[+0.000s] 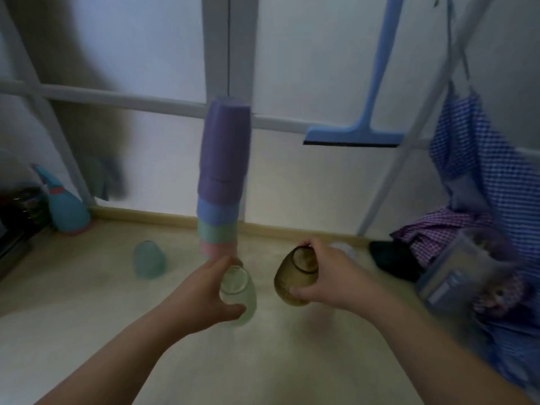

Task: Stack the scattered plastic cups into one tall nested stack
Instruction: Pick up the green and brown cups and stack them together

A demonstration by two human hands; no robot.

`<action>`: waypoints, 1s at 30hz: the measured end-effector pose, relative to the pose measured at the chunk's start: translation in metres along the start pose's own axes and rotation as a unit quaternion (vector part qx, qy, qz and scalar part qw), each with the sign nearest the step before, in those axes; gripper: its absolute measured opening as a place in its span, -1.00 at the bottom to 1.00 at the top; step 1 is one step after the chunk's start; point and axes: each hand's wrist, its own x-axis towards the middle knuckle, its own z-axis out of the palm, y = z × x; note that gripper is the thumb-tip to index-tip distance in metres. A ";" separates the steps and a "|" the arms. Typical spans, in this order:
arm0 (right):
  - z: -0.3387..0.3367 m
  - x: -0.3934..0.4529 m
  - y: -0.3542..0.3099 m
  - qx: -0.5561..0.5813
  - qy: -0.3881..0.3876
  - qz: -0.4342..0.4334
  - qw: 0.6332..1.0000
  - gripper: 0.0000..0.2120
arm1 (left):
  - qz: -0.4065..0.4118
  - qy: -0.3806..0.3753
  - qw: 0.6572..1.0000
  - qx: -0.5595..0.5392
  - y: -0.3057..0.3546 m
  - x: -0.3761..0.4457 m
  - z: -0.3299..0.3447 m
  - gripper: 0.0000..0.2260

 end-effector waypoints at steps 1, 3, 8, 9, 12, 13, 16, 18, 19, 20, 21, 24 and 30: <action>-0.013 -0.004 0.011 0.007 0.012 0.006 1.000 -0.33 | 0.000 0.005 1.000 -0.011 0.012 0.003 0.006 -0.44; -0.034 -0.010 0.029 0.031 0.044 0.001 0.999 -0.40 | 0.003 0.016 1.000 -0.023 0.031 0.010 0.016 -0.41; -0.059 0.004 0.057 0.049 0.096 0.000 0.994 -0.41 | 0.013 0.049 0.998 -0.035 0.061 0.024 0.025 -0.49; -0.057 0.009 0.062 0.049 0.091 0.010 0.995 -0.40 | 0.014 0.053 0.998 -0.034 0.064 0.026 0.024 -0.49; -0.047 0.021 0.074 0.056 0.056 0.045 0.996 -0.41 | 0.013 0.062 0.998 -0.028 0.071 0.034 0.017 -0.47; -0.043 0.023 0.078 0.065 0.043 0.052 0.996 -0.43 | 0.015 0.064 0.998 -0.024 0.071 0.037 0.014 -0.46; -0.030 0.026 0.085 0.100 0.032 0.061 0.993 -0.43 | 0.022 0.069 0.997 -0.028 0.072 0.048 0.009 -0.44; -0.029 0.028 0.087 0.108 0.033 0.066 0.991 -0.29 | 0.034 0.062 0.997 -0.030 0.074 0.057 0.008 -0.43; -0.030 0.028 0.088 0.105 0.030 0.068 0.992 -0.21 | 0.044 0.057 0.997 -0.030 0.076 0.062 0.008 -0.42; -0.031 0.028 0.089 0.100 0.025 0.071 0.992 -0.15 | 0.053 0.054 0.997 -0.032 0.079 0.068 0.008 -0.42; -0.032 0.027 0.090 0.096 0.023 0.070 0.993 -0.11 | 0.060 0.053 0.996 -0.036 0.084 0.073 0.007 -0.42; -0.039 0.018 0.093 0.082 0.029 0.073 0.994 -0.13 | 0.089 0.053 0.994 -0.043 0.106 0.091 0.004 -0.42; -0.055 -0.009 0.105 0.048 0.065 0.083 0.993 -0.30 | 0.133 0.038 0.989 -0.048 0.149 0.129 0.018 -0.42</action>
